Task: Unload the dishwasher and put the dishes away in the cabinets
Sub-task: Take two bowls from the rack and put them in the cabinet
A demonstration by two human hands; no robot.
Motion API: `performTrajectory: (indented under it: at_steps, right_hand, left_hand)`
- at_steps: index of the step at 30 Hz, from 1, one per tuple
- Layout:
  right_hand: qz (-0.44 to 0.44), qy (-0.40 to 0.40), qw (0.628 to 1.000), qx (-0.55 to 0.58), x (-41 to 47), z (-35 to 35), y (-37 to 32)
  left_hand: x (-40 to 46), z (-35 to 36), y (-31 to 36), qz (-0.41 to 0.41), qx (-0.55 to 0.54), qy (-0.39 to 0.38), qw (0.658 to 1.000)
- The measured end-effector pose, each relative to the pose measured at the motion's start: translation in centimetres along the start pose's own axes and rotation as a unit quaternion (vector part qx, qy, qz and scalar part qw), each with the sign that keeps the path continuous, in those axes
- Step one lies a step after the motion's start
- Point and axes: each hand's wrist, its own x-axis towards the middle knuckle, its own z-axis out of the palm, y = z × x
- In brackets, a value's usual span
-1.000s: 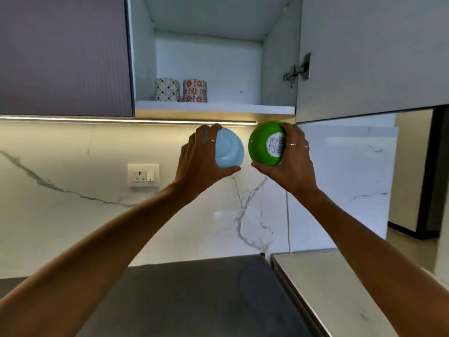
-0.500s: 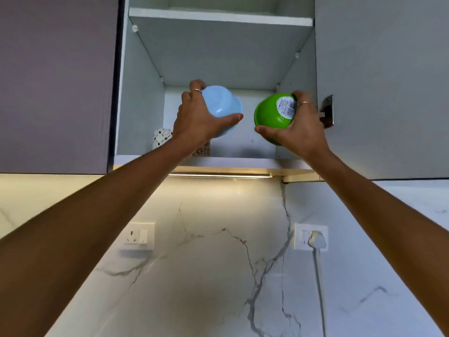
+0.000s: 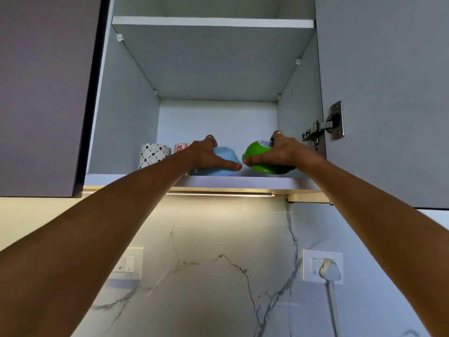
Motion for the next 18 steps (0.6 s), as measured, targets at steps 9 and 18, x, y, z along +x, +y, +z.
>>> performTrajectory:
  at_steps: [9,18]
  right_hand:
    - [0.04,-0.058,0.997,-0.041,1.6,1.1,1.4]
    - [0.034,-0.11,0.988,-0.102,1.6,1.4,1.6]
  left_hand:
    - [2.5,1.5,0.7,-0.009,0.034,-0.074,0.997]
    - [3.5,2.8,1.1,-0.013,0.083,-0.107,0.991]
